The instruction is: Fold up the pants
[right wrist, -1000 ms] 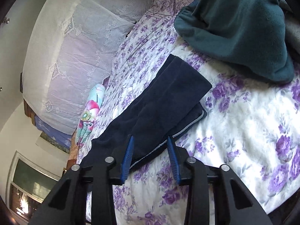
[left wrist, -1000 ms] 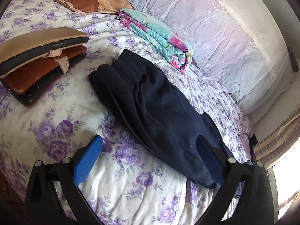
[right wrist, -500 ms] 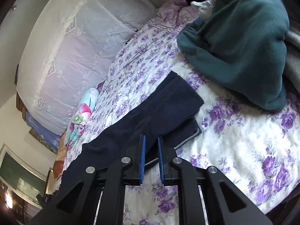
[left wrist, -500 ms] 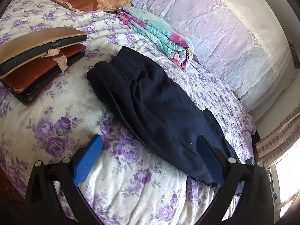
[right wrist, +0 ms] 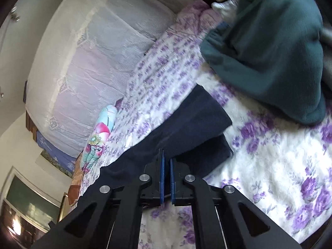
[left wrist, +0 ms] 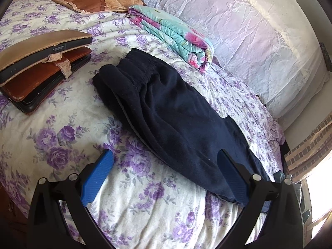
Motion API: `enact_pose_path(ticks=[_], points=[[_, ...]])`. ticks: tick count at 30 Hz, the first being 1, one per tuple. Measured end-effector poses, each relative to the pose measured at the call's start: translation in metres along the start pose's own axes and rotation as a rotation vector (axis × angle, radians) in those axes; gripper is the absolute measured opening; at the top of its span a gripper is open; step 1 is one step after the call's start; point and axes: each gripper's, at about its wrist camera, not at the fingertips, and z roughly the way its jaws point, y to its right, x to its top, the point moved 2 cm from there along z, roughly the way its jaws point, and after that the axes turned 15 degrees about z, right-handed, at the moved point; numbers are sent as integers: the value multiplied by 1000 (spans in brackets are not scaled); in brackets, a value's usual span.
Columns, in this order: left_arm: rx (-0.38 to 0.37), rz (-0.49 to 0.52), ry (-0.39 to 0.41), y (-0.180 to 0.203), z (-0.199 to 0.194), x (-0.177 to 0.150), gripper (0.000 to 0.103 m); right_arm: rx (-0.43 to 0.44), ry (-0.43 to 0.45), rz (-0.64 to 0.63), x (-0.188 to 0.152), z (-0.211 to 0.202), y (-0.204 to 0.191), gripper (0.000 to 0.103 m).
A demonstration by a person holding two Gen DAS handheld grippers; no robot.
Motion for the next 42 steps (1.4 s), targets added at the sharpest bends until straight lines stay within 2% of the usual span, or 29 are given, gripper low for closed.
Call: enact_pose_path(ticks=[2,7,10,14,17,19,20,21,24,26,28,30,34,37,42], points=[[-22,-16,-2,0,-1,1,97,-9,2,-16,2,0,-1,5],[-75,-67,-10,-8,-7,5,97,4,-11,48,-1,0,13,5],[-82,-102,-13,-16,-10,12,97,47,-9,36,1,-9,0,5],[-132,-159,-20,-22,-10,22,97,85,-3,-1,12,-14,-24,5],[-85,-117,-31,-16,-2,32,96,97,1,-16,17,-14,-33,5],[-20,-68,-42,-10,5,37,81,96,1,-20,16,-11,-33,5],[-5,-48,-57,-7,10,39,70,93,-3,-15,15,-10,-31,5],[40,-16,-74,-4,16,40,70,89,-5,-10,14,-9,-29,5],[103,24,-94,-3,25,42,67,75,-16,9,13,-6,-18,5],[98,14,-89,-6,24,42,65,65,-23,11,13,-7,-13,5],[100,1,-71,-11,20,42,46,51,-28,3,11,-7,-11,5],[102,0,-62,-15,16,45,12,35,-32,-9,10,-6,-9,5],[-5,-31,-33,-16,11,65,9,27,-43,-19,21,2,-16,5],[-56,-15,12,-1,12,98,9,13,-46,-53,41,20,-34,5],[-38,14,66,31,44,157,9,-31,-55,-68,89,78,-64,5]])
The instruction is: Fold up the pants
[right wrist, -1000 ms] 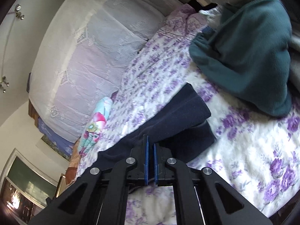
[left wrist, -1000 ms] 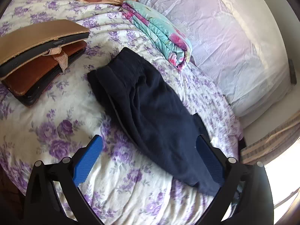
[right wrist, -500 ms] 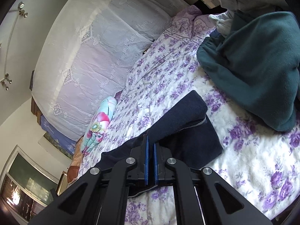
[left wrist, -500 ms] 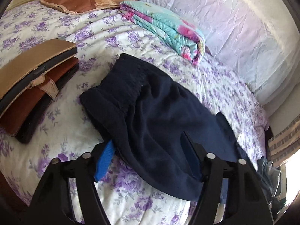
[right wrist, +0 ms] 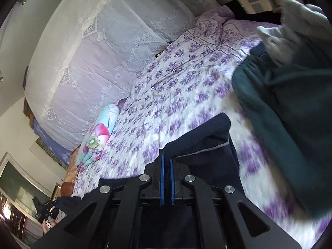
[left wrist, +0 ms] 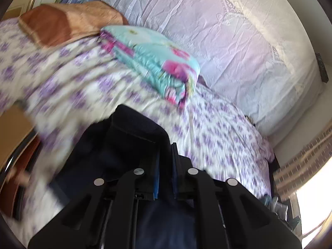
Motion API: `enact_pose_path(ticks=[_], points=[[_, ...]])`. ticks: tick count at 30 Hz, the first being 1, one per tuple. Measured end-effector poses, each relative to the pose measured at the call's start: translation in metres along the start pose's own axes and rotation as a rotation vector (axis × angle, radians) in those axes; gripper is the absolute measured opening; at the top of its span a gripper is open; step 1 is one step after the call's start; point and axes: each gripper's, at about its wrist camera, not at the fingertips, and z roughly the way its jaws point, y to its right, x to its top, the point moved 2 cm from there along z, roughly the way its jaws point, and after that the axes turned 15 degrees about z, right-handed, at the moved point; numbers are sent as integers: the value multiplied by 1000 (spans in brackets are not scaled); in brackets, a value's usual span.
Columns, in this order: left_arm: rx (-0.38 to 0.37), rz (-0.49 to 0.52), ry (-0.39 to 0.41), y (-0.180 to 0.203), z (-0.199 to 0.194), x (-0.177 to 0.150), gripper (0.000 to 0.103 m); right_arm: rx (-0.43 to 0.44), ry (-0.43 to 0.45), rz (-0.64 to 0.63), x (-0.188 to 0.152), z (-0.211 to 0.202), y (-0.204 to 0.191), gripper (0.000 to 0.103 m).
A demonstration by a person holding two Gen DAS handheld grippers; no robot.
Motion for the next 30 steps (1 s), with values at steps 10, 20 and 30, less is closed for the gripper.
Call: enact_pose_path(ticks=[10,20,30], points=[[209,-9,37,9,143,103,9,-144,-45,-15,116,207,-62,6],[207,-8,-19,-27,226,77,57,-232,28,-39,112,284,-18,38],[235,242,140,43,155,79,87,-235,-92,-75,72,240,-21,66]])
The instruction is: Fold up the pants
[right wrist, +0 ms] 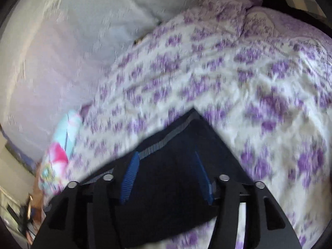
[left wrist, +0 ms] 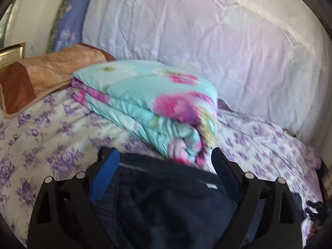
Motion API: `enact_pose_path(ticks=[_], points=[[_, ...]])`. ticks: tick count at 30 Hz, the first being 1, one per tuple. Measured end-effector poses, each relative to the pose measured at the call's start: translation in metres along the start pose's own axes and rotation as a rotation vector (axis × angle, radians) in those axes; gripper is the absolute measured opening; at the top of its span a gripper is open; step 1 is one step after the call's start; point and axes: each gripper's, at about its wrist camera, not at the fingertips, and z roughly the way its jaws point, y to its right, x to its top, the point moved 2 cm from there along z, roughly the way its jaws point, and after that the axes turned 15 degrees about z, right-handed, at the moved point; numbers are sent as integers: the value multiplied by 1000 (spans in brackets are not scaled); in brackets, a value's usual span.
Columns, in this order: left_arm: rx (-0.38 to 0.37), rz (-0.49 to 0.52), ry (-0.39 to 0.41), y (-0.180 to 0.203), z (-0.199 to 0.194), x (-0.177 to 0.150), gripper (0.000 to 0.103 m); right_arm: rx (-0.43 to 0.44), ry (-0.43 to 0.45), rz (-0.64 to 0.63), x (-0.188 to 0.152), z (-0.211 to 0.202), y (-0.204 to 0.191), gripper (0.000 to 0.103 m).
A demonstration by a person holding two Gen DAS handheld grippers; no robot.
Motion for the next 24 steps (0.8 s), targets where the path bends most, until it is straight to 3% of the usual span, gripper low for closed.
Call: enact_pose_path(ticks=[1,2,4,5,7,8,9,11,13,14,15,18,20,21,24], points=[[-22,6,-29,2,-1,-4,87,-22,-37,-33,-6,9,4,67],[-25,11,-60,1,-2,-12,88,-16,-14,-87,-8,10,3,65],[8,42,-172,-5,2,-36,92,-71,19,-99,-5,1,4,52],[32,56,-233,-11,7,-51,92,-80,49,-71,-4,-10,5,53],[98,41,-379,-33,20,-80,92,-5,130,-61,-7,-44,2,57],[79,18,-407,-42,22,-85,92,21,139,-77,-11,-56,0,65],[34,-20,-365,-48,13,-81,92,34,127,-103,-19,-64,-2,70],[19,-76,-337,-55,5,-79,92,23,69,-151,-35,-59,-1,84],[14,-134,-299,-61,-7,-82,92,-53,-8,-161,-49,-38,13,82],[12,-150,-269,-63,-18,-82,92,-94,-8,-128,-52,-35,22,70],[15,-156,-250,-63,-28,-84,92,-90,36,-103,-54,-47,25,67],[40,-163,-178,-64,-69,-98,92,74,170,-72,-65,-105,15,70],[52,-144,-150,-58,-91,-114,93,158,252,-85,-86,-136,6,88],[62,-127,-141,-55,-100,-116,93,205,288,-98,-104,-148,2,91],[38,-71,-119,-45,-118,-124,98,243,260,-138,-144,-144,-5,94]])
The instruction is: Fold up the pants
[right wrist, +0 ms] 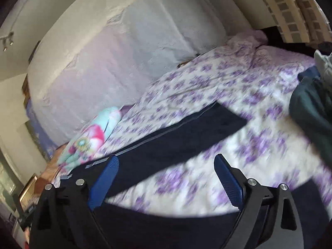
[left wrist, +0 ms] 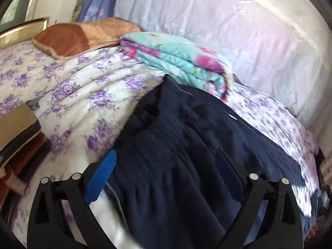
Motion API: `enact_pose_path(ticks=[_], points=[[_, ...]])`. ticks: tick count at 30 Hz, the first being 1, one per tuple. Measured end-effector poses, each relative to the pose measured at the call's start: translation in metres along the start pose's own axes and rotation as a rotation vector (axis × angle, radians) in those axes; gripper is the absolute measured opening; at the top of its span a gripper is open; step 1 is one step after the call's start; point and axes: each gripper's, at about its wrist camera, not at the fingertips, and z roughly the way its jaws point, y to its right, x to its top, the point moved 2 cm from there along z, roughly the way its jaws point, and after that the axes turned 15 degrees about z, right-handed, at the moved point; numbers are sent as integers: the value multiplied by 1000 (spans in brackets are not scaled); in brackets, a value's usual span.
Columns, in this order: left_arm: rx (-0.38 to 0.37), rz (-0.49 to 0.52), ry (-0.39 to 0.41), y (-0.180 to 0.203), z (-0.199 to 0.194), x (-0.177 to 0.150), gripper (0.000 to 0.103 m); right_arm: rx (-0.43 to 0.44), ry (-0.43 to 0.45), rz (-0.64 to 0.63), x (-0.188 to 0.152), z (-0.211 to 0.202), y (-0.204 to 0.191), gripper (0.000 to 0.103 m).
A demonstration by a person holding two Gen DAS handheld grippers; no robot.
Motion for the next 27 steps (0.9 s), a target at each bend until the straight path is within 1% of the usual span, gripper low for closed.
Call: enact_pose_path(ticks=[2,3,4,5,7,8,10,11,12,13,15,16,17,19,21,24,27], points=[[-5,16,-21,3,0,-5,98,-6,-86,3,-19,5,0,94],[-9,12,-45,2,1,-8,98,3,-133,15,-28,6,1,94],[-19,-4,-67,-1,2,-11,98,12,-148,26,-33,4,4,94],[-33,-30,-82,-5,3,-15,98,15,-138,32,-38,-3,5,94],[-76,-123,-79,-22,-5,-24,98,15,-113,45,-44,-19,13,94],[-85,-153,-83,-27,-6,-28,98,13,-116,78,-45,-23,22,96],[-156,-251,-100,-46,-8,-40,98,17,-146,170,-45,-21,42,96],[-184,-266,-95,-50,-10,-42,98,25,-161,206,-45,-19,50,96],[-191,-253,-96,-52,-13,-45,98,26,-162,208,-44,-17,51,96],[-175,-220,-112,-50,-15,-46,98,17,-160,193,-46,-16,48,96],[-118,-126,-155,-38,-18,-49,98,-41,-166,127,-51,-12,37,96],[-85,-80,-176,-31,-19,-49,98,-52,-171,102,-55,-12,31,96],[-67,-37,-196,-25,-19,-49,98,-46,-177,86,-56,-11,28,96],[-51,11,-227,-22,-13,-46,98,-43,-178,87,-57,-11,28,96],[-49,8,-256,-26,-4,-43,98,-40,-184,107,-56,-9,32,97],[-62,-55,-258,-41,7,-35,98,-42,-192,105,-57,-9,31,98],[-69,-64,-272,-45,13,-31,98,-42,-198,102,-58,-9,31,99]])
